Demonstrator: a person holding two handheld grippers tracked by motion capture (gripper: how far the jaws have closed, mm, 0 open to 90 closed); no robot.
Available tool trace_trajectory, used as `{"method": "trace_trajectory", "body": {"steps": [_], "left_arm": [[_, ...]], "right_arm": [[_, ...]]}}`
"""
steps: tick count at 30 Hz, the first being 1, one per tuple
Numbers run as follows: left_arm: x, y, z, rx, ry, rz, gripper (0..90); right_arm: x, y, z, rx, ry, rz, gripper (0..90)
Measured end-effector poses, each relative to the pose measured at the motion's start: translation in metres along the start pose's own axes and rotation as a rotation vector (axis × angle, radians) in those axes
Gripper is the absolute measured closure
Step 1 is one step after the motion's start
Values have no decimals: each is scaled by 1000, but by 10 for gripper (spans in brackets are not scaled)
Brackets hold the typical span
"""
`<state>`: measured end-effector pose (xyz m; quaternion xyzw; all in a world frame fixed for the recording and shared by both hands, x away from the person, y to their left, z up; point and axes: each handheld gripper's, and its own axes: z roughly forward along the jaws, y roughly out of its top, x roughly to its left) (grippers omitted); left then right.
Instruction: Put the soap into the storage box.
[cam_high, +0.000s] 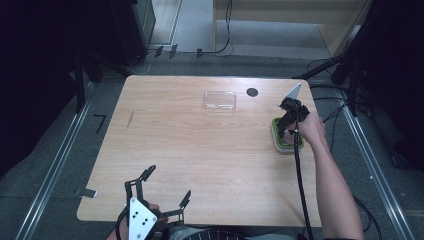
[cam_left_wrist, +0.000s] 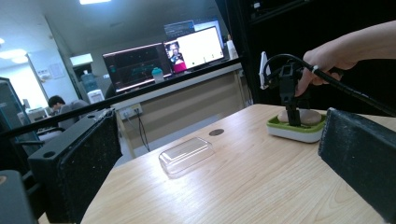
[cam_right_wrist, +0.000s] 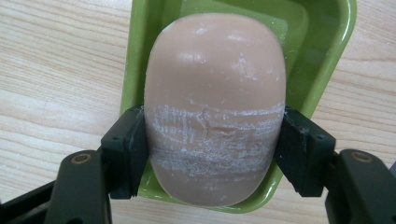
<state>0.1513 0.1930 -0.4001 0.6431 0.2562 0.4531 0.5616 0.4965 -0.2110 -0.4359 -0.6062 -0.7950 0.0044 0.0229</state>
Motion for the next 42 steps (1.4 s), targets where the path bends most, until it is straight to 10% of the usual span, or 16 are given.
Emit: {"method": "trace_trajectory", "body": {"steps": [29, 42], "left_arm": [[0, 0, 0, -4, 0, -2, 0], [0, 0, -2, 0, 3, 2, 0]], "right_arm": [[-1, 0, 11, -19, 10, 57, 331], [8, -14, -6, -106, 24, 2, 157]]}}
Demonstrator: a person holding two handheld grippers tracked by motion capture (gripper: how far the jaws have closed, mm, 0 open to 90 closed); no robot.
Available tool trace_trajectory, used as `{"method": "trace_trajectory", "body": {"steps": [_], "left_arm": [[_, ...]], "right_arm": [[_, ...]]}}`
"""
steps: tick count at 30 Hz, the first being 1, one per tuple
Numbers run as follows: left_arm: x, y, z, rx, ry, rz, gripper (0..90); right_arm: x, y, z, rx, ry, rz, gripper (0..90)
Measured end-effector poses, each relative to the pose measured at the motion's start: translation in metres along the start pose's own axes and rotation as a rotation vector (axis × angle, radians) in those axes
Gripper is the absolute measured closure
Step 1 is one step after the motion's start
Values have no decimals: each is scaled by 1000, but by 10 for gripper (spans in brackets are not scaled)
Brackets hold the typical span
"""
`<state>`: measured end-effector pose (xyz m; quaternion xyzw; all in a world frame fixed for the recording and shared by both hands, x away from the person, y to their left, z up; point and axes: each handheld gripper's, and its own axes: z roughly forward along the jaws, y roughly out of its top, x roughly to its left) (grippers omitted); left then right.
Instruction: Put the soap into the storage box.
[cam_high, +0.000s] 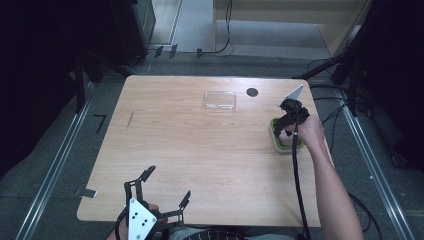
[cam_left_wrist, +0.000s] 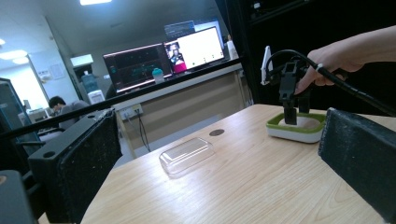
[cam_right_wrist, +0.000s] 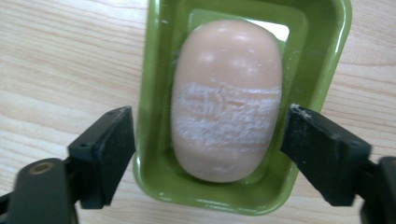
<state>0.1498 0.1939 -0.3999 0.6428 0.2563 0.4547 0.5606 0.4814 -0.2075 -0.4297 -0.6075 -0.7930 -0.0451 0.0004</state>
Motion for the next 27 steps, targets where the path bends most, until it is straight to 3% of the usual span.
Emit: {"method": "trace_trajectory", "body": {"steps": [7, 27], "left_arm": [[0, 0, -2, -1, 1, 2, 0], [-1, 1, -1, 0, 1, 3, 0]], "right_arm": [[6, -18, -10, -74, 18, -44, 136], [25, -81, -19, -122, -10, -161, 116]]}}
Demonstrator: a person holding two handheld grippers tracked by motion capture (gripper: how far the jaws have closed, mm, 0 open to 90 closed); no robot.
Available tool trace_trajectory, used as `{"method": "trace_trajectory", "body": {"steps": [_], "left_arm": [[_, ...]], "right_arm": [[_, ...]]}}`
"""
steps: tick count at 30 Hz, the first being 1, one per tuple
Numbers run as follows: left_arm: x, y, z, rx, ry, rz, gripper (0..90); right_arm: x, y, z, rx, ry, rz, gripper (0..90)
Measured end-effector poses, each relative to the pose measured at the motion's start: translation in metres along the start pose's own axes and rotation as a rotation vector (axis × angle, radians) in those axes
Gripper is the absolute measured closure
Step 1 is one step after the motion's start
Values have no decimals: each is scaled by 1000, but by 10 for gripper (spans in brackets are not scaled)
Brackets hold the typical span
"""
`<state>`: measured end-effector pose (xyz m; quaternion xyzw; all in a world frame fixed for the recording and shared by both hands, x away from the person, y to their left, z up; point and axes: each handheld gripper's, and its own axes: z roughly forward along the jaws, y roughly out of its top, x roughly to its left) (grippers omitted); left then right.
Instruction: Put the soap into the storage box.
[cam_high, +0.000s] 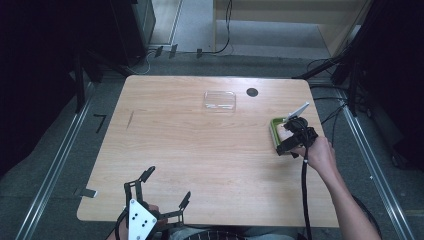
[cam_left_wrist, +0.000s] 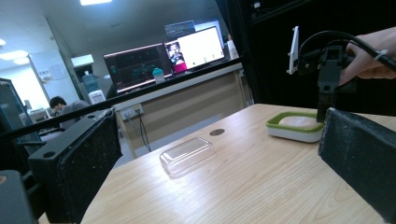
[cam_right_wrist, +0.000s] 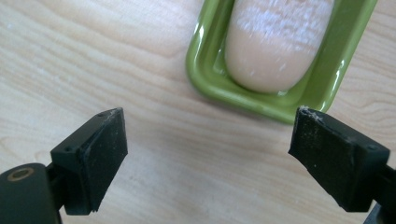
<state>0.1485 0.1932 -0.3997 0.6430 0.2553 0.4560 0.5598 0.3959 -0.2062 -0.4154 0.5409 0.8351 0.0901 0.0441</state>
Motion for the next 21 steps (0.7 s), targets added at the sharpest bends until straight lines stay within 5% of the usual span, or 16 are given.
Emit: {"method": "trace_trajectory", "body": {"steps": [21], "left_arm": [[0, 0, 0, 0, -3, 3, 0]], "right_arm": [[28, -55, -3, 33, -13, -104, 122]]}}
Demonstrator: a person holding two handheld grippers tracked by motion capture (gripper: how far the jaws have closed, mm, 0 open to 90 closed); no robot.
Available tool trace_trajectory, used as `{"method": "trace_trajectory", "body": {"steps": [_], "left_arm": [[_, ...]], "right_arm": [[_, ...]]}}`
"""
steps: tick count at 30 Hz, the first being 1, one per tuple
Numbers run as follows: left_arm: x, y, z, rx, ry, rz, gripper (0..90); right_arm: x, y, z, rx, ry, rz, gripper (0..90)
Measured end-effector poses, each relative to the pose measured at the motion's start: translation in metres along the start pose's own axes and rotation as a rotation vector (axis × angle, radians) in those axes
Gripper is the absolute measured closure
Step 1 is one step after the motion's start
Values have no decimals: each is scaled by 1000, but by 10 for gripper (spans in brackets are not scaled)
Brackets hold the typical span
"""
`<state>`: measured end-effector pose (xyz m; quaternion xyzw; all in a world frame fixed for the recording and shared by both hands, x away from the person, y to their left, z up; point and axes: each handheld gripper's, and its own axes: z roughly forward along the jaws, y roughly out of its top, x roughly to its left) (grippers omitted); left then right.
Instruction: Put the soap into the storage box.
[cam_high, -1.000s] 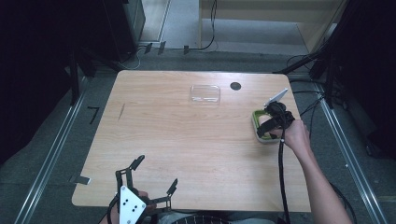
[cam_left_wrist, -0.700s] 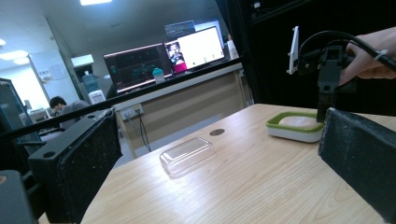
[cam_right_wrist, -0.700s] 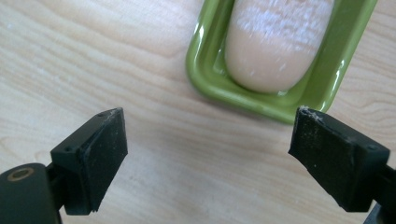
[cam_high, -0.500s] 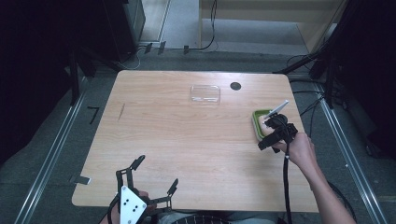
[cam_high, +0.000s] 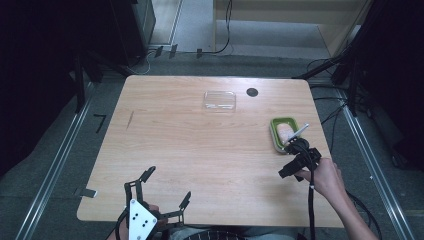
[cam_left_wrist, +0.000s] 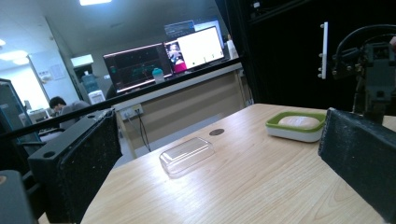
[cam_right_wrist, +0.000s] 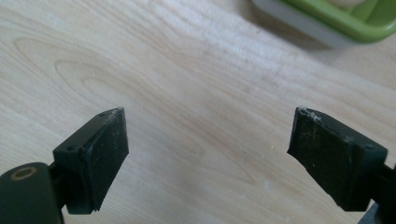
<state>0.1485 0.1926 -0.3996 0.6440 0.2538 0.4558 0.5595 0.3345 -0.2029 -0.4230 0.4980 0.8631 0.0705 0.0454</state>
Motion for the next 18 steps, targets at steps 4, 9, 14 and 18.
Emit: {"method": "trace_trajectory", "body": {"steps": [4, 9, 14, 18], "left_arm": [[0, 0, 0, -1, 1, -2, 0], [0, 0, 0, -1, -2, 0, 0], [0, 0, 0, -2, -3, 0, 0], [0, 0, 1, 0, -2, 0, 0]], "right_arm": [[2, -10, 4, 8, 3, -2, 126], [7, -21, 11, 59, 12, -14, 128], [9, -29, 16, 90, 17, -26, 128], [10, -35, 20, 105, 21, -39, 128]]}}
